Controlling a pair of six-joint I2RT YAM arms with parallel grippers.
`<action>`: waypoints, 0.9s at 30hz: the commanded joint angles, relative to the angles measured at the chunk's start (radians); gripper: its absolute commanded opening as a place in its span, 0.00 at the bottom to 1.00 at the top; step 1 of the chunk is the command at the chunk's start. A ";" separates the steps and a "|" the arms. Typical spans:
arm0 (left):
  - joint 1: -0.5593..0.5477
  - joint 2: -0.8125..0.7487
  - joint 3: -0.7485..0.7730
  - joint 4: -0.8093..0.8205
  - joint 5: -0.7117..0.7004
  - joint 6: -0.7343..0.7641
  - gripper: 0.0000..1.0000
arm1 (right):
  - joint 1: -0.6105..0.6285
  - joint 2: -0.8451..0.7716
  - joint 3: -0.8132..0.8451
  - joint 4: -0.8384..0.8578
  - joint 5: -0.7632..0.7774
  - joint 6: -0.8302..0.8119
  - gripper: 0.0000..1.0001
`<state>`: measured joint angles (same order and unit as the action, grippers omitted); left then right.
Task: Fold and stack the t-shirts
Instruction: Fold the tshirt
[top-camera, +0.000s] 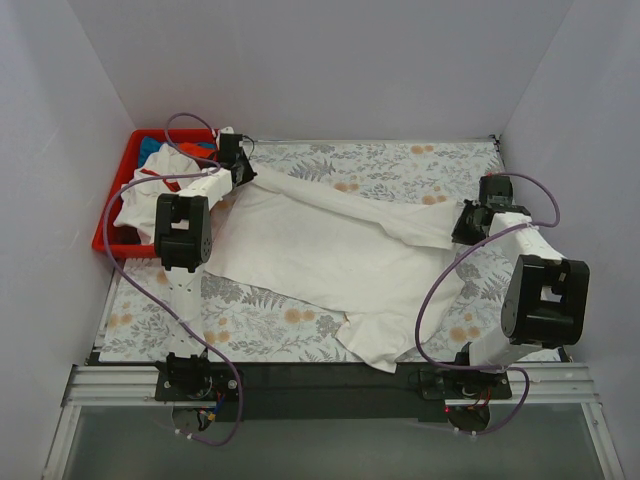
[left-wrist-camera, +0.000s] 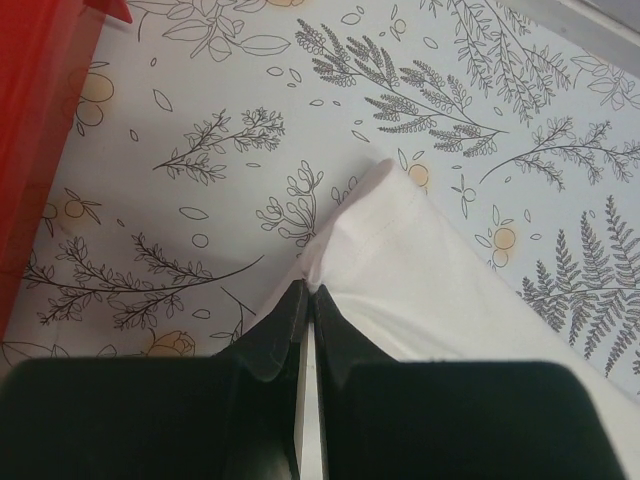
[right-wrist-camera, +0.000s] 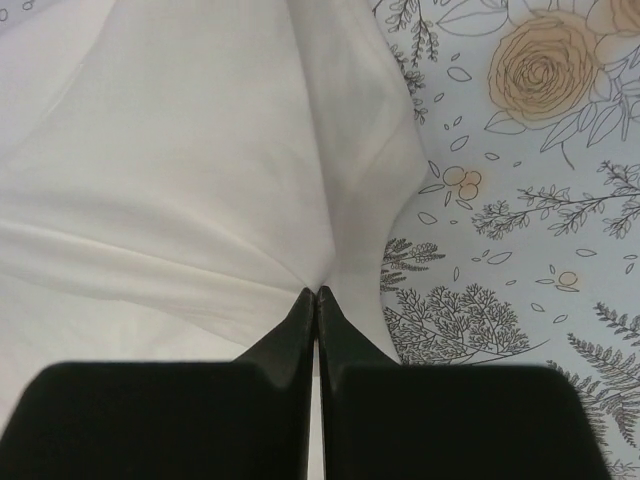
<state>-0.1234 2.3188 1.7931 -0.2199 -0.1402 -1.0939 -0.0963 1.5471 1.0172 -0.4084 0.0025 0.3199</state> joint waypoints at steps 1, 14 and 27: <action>0.019 -0.053 -0.001 -0.013 -0.041 -0.009 0.00 | -0.017 0.017 -0.012 -0.006 0.019 0.021 0.01; 0.019 -0.124 -0.018 -0.039 -0.070 -0.026 0.00 | -0.040 0.002 0.020 -0.024 0.031 0.047 0.01; 0.019 -0.161 -0.026 -0.070 -0.082 -0.026 0.00 | -0.049 -0.084 0.054 -0.115 0.005 0.024 0.01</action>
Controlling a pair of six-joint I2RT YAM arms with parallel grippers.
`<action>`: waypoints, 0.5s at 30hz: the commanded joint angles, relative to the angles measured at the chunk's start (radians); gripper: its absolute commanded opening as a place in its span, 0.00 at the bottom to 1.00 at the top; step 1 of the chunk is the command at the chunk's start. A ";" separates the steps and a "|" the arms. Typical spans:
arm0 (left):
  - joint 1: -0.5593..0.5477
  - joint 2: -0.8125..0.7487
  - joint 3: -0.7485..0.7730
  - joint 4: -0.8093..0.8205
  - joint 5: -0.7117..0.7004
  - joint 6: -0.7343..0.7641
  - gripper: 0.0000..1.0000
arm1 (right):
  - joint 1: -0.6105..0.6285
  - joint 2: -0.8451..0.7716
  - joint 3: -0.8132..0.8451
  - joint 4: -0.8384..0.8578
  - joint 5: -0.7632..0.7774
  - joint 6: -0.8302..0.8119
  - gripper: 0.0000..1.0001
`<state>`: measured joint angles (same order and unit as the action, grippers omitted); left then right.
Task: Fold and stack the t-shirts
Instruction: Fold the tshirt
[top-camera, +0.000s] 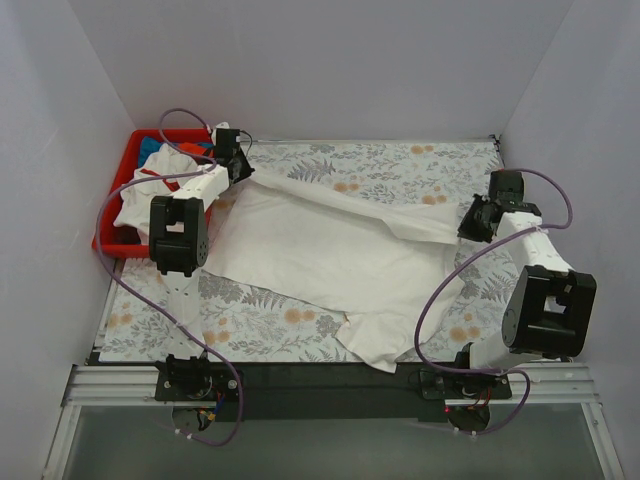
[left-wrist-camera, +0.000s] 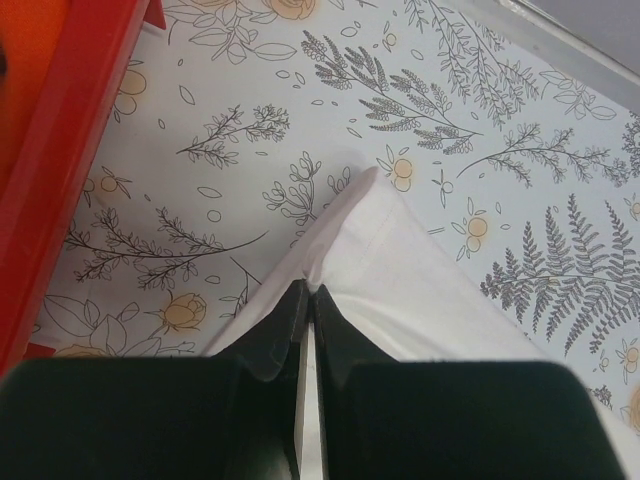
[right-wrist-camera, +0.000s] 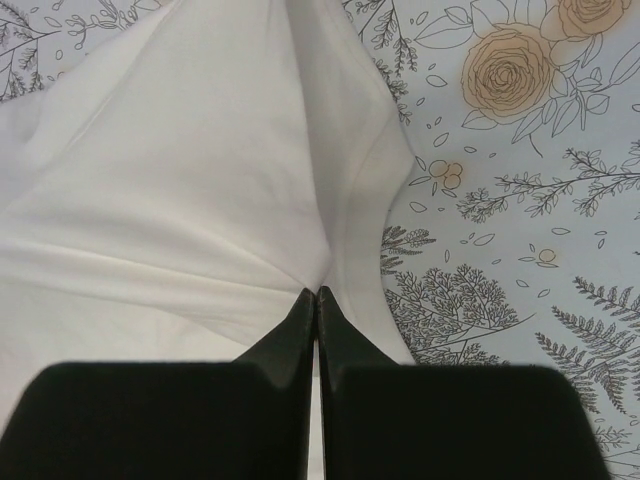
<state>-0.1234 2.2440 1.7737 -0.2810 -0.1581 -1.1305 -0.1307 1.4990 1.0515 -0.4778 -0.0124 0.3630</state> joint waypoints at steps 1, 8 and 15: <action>0.019 -0.086 -0.014 -0.010 -0.067 0.011 0.00 | -0.015 -0.037 0.013 -0.045 0.020 -0.022 0.01; 0.019 -0.078 -0.083 -0.021 -0.090 0.003 0.00 | -0.015 -0.003 -0.061 -0.045 0.020 -0.026 0.01; 0.019 -0.043 -0.106 -0.023 -0.101 -0.014 0.00 | -0.014 0.050 -0.093 -0.027 -0.026 -0.015 0.01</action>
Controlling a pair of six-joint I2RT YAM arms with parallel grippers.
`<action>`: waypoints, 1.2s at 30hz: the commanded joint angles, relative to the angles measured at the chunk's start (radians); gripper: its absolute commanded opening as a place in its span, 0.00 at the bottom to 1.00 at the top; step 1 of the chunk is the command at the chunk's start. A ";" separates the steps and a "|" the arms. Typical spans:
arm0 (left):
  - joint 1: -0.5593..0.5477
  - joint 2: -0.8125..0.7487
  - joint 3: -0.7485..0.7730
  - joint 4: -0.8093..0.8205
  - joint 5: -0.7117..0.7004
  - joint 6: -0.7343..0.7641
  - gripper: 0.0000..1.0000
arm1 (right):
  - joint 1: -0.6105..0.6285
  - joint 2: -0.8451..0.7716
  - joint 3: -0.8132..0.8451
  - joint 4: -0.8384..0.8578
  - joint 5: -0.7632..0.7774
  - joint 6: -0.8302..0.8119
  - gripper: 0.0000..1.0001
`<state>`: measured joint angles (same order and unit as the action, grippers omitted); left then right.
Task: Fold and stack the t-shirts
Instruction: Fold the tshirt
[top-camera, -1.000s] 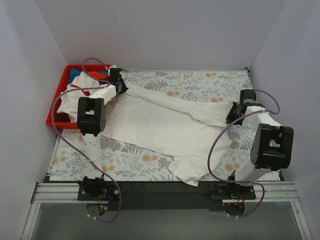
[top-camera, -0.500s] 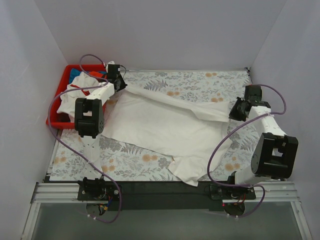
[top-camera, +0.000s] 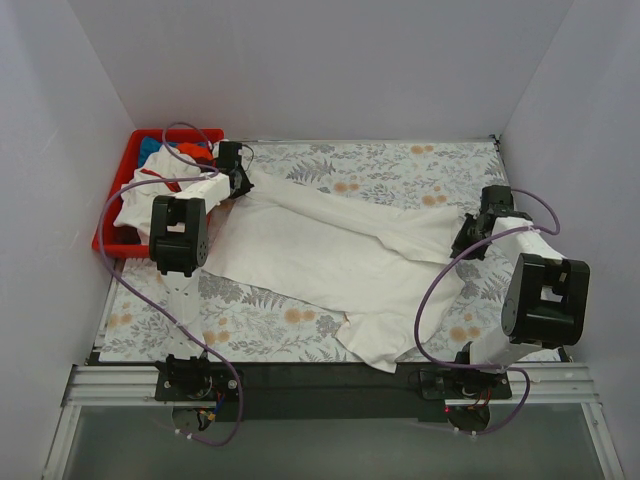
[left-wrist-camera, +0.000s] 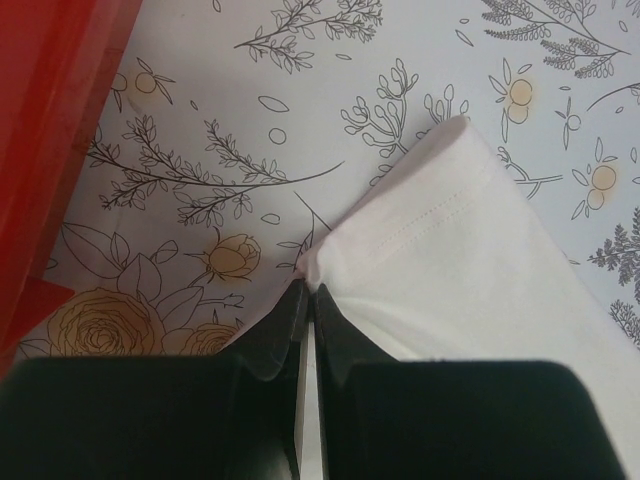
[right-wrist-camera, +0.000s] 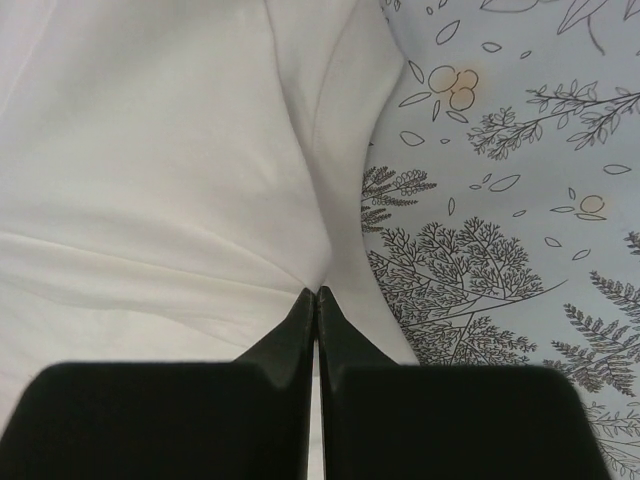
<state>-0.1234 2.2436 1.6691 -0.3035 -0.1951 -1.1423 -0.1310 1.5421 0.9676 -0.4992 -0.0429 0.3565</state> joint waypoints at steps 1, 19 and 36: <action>0.019 -0.039 0.000 0.000 -0.067 -0.002 0.00 | -0.015 0.009 -0.010 -0.006 0.000 -0.010 0.01; 0.019 -0.061 0.054 -0.020 -0.098 0.018 0.00 | -0.016 -0.051 0.025 -0.058 -0.025 -0.030 0.01; 0.019 -0.053 0.043 -0.023 -0.099 0.012 0.20 | -0.018 -0.106 -0.038 -0.039 -0.080 -0.014 0.43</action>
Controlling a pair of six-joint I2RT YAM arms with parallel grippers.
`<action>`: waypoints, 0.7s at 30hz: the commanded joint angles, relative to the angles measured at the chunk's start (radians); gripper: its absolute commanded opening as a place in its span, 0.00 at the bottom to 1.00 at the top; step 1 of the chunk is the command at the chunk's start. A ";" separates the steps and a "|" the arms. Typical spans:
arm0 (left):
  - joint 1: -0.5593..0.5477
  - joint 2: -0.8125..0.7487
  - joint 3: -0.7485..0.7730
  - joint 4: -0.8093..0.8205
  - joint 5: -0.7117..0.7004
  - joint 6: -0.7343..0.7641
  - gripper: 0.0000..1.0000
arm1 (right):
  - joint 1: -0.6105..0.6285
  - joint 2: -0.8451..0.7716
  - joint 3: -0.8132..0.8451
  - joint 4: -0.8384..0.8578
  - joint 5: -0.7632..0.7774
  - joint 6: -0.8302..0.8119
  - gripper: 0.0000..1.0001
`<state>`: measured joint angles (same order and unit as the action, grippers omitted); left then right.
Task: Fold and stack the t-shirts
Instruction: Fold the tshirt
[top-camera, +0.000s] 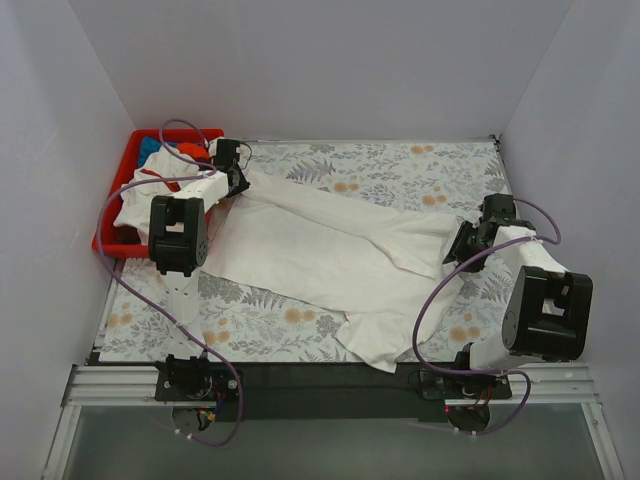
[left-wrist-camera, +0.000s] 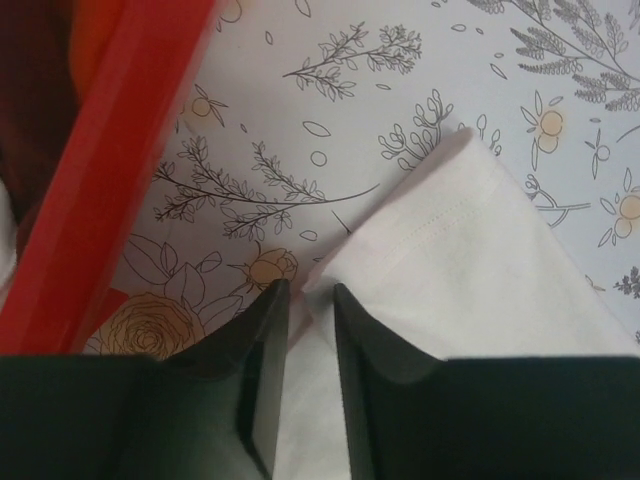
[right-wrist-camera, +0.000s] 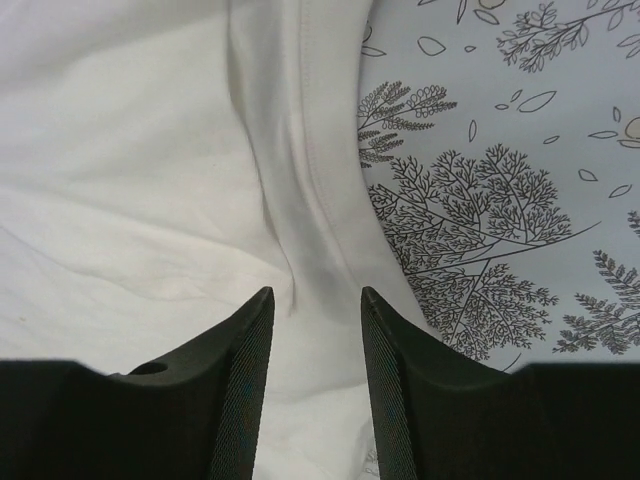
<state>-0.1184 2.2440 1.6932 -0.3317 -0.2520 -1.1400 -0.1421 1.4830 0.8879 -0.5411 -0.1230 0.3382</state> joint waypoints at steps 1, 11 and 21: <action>0.014 -0.060 0.017 0.006 -0.043 0.009 0.26 | -0.008 -0.050 0.049 0.006 0.006 0.008 0.48; 0.005 -0.167 -0.013 0.008 0.028 -0.009 0.53 | -0.102 -0.001 0.037 0.283 -0.183 0.094 0.44; -0.024 -0.175 -0.033 0.068 0.059 0.043 0.53 | -0.106 0.036 0.014 0.446 -0.167 0.097 0.45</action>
<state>-0.1352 2.0979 1.6596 -0.2916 -0.2150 -1.1278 -0.2447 1.5154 0.8841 -0.2024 -0.2943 0.4301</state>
